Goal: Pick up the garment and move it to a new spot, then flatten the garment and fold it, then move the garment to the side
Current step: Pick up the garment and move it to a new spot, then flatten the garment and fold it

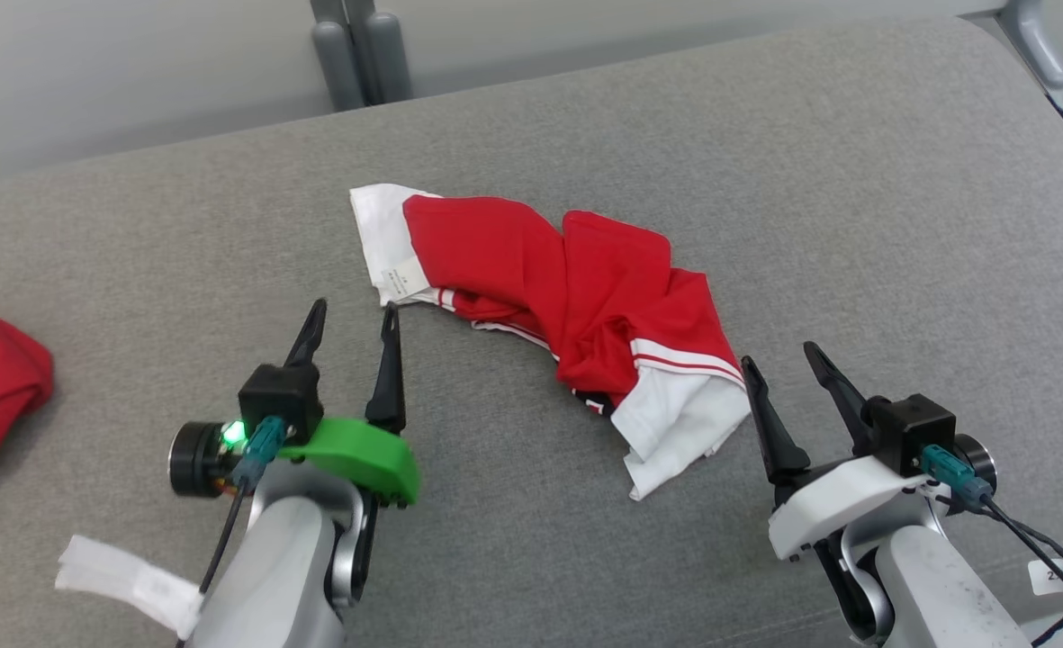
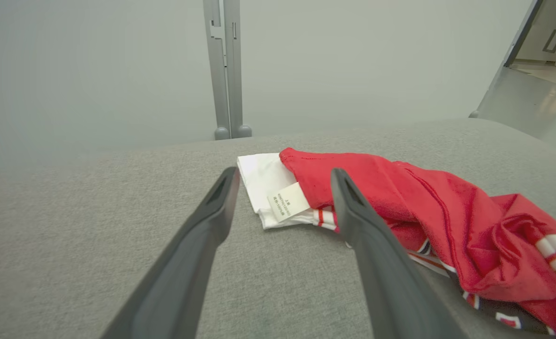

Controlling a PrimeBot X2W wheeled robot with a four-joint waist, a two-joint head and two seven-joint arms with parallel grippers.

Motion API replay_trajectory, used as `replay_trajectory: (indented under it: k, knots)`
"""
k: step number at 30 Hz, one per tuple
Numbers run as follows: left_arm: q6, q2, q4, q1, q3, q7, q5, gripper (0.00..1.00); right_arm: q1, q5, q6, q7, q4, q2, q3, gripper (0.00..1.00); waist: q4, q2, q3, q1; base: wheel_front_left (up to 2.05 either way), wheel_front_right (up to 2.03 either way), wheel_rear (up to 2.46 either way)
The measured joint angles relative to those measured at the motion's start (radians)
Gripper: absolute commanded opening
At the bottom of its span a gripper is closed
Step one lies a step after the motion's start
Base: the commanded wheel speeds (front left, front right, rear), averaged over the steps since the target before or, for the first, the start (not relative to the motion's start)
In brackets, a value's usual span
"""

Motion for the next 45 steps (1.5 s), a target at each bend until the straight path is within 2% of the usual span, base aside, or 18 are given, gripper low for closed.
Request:
replay_trajectory:
  k: [8,15,21,27,32,37,38,39,40,45]
  knots:
    - [-0.016,-0.006,-0.128,0.211,0.149,0.000,0.122,1.00,0.064,-0.003,0.000,0.000,0.009,0.005,-0.039,1.00,0.072,0.0000,-0.071,0.0000,0.00,0.00,0.00]
    - [-0.029,-0.018,-0.156,0.377,0.248,0.000,0.142,1.00,0.113,-0.009,0.000,0.000,0.022,0.013,-0.037,1.00,0.118,0.0000,-0.133,0.0000,0.00,0.00,0.00]
    - [-0.045,-0.021,-0.163,0.417,0.245,0.000,0.148,1.00,0.130,-0.018,0.000,0.000,0.039,0.013,0.008,1.00,0.146,0.0000,-0.142,0.0000,0.00,0.00,0.00]
    - [-0.044,-0.023,-0.166,0.407,0.210,0.000,0.131,1.00,0.129,-0.076,0.000,0.000,0.141,0.005,0.113,1.00,0.161,0.0000,-0.115,0.0000,0.00,0.00,0.00]
    - [-0.041,-0.023,-0.158,0.394,0.188,0.000,0.123,1.00,0.107,-0.110,0.000,0.000,0.215,0.012,0.127,1.00,0.183,0.0000,-0.092,0.0000,0.00,0.00,0.00]
    - [-0.042,-0.023,-0.151,0.377,0.189,0.000,0.134,1.00,0.064,-0.158,0.000,0.000,0.236,0.017,0.095,1.00,0.202,0.0000,-0.066,0.0000,0.00,0.00,0.00]
    - [-0.044,-0.023,-0.149,0.370,0.193,0.000,0.134,1.00,0.051,-0.173,0.000,0.000,0.265,0.021,0.095,0.90,0.210,0.0000,-0.057,0.0000,0.00,0.00,0.00]
    - [-0.045,-0.023,-0.146,0.369,0.193,0.000,0.135,1.00,0.049,-0.177,0.000,0.000,0.285,0.023,0.091,0.33,0.214,0.0000,-0.053,0.0000,0.00,0.00,0.00]
    - [-0.045,-0.023,-0.144,0.369,0.195,0.000,0.136,1.00,0.044,-0.177,0.000,-0.002,0.302,0.025,0.083,0.00,0.218,0.0000,-0.049,-0.0001,0.00,0.00,0.00]
    - [-0.045,-0.023,-0.139,0.368,0.201,0.000,0.134,1.00,0.025,-0.154,0.000,-0.001,0.289,0.032,0.025,0.00,0.227,0.0000,-0.042,0.0000,0.00,0.00,0.00]
